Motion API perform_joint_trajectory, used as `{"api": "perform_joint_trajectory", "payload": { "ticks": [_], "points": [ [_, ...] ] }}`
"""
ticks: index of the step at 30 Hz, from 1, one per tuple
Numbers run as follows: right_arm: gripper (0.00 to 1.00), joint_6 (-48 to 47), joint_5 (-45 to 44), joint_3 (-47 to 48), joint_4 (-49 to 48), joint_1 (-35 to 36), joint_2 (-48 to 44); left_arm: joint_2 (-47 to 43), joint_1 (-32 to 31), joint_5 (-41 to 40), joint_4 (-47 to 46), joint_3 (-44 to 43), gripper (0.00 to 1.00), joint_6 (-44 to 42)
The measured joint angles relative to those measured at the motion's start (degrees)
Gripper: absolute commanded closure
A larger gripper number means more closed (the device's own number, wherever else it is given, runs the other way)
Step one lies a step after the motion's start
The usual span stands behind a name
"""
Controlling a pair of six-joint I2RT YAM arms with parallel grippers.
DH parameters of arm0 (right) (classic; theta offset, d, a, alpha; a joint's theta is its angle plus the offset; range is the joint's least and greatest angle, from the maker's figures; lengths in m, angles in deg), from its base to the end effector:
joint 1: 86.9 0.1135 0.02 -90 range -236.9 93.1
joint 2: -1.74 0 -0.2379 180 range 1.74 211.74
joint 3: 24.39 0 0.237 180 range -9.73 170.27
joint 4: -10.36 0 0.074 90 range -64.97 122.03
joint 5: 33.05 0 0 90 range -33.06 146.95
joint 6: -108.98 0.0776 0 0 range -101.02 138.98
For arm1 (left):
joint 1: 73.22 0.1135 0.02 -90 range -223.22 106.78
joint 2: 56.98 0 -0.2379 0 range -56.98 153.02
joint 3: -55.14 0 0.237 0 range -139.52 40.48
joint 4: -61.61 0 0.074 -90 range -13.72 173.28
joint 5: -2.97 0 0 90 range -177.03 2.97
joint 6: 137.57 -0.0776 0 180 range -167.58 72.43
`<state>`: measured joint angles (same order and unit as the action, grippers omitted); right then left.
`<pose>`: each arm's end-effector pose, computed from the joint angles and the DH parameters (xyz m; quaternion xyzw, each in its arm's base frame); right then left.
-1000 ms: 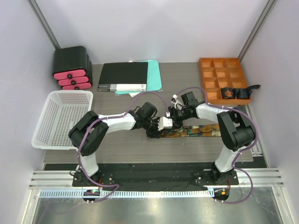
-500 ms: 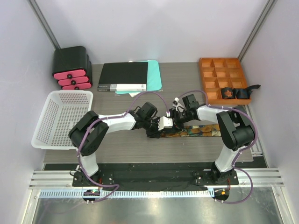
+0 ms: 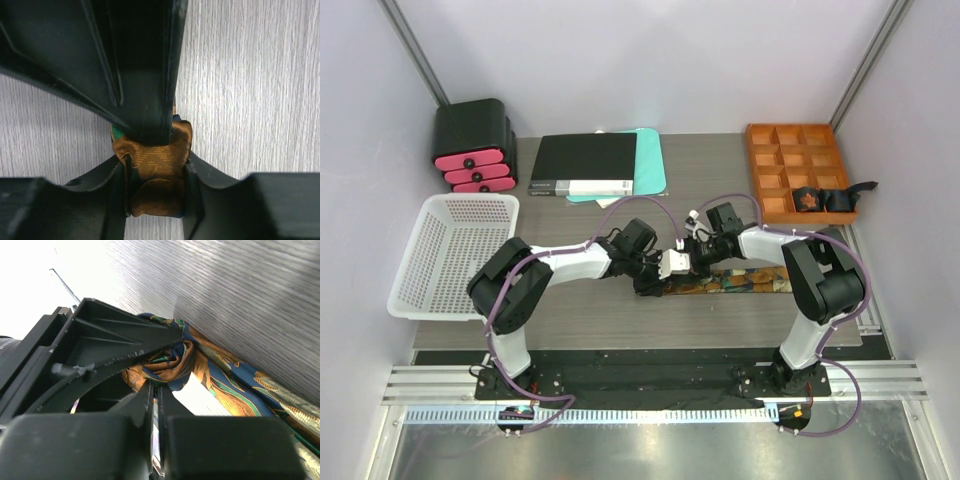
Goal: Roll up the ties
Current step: Roll the tie at the center of the board.
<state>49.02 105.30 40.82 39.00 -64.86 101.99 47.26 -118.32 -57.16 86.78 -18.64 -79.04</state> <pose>0.2675 0.1708 0.0990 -0.0310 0.8927 0.4495 0.0116 0.2286 -0.2841 0.1073 0.6317 0.6774 -0.2784 0.2542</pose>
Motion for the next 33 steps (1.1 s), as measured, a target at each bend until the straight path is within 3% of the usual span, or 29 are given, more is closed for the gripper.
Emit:
{"api": "perform_joint_trajectory", "payload": {
  "ticks": [8, 22, 26, 29, 32, 33],
  "points": [
    [0.99, -5.1, -0.9, 0.5, 5.2, -4.1, 2.1, -0.5, 1.2, 0.1, 0.0, 0.7, 0.34, 1.3],
    [0.99, -11.6, -0.3, 2.6, 11.0, -7.2, 7.5, -4.6, 3.1, 3.4, -4.3, 4.2, 0.25, 6.7],
    [0.99, -12.0, 0.5, 3.1, 11.1, -7.1, 8.5, -3.5, 2.7, 5.0, -8.4, 4.2, 0.28, 8.5],
    [0.99, -11.8, 1.4, 3.6, 10.6, -6.5, 9.2, -2.0, 2.2, 5.6, -11.3, 4.2, 0.35, 9.2],
    [0.99, -10.6, 2.1, 4.2, 8.7, -4.6, 10.1, -1.0, 1.3, 5.7, -13.1, 4.2, 0.48, 10.1],
    [0.99, -10.1, 2.3, 4.3, 7.7, -3.7, 10.3, -0.8, 1.0, 5.7, -13.5, 4.2, 0.58, 10.3]
  ]
}}
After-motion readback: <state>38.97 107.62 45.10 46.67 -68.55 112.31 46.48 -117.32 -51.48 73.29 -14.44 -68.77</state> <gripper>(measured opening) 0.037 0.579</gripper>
